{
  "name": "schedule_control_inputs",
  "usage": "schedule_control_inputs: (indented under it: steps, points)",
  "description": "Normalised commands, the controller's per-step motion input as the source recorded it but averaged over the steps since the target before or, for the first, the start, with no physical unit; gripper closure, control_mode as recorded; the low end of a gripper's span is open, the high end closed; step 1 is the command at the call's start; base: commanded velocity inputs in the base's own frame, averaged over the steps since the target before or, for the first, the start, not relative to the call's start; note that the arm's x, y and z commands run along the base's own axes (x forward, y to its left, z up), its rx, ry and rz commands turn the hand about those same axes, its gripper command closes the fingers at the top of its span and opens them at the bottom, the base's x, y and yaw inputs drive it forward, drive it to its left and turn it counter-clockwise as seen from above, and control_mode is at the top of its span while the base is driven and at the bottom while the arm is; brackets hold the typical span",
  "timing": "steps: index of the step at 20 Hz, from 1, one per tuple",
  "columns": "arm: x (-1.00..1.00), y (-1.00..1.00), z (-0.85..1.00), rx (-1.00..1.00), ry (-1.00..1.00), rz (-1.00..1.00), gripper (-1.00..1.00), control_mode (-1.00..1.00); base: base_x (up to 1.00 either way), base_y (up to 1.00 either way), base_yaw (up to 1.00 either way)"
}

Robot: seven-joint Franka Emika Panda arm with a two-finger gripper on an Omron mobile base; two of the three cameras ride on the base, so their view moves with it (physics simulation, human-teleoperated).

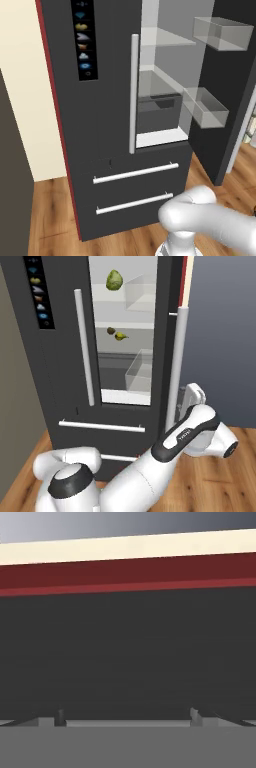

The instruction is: Place the pear in the correct fridge rack based on whether it is a fruit or vegetable. Finally, close the fridge door.

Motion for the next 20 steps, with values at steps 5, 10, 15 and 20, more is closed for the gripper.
schedule_control_inputs:
  steps: [5, 10, 15, 20]
  points:
    - [0.42, -0.11, -0.25, 0.00, 0.00, 0.24, -1.00, -1.00, 0.00, 0.00, 0.00]
    - [0.00, 0.55, -0.10, -0.08, -0.02, 0.16, -1.00, -1.00, 0.00, 0.00, 0.00]
    - [0.05, 0.94, 0.00, -0.11, -0.03, 0.10, -1.00, -1.00, 0.00, 0.00, 0.00]
    - [0.04, 0.99, 0.00, -0.11, -0.04, 0.05, -1.00, -1.00, 0.00, 0.00, 0.00]
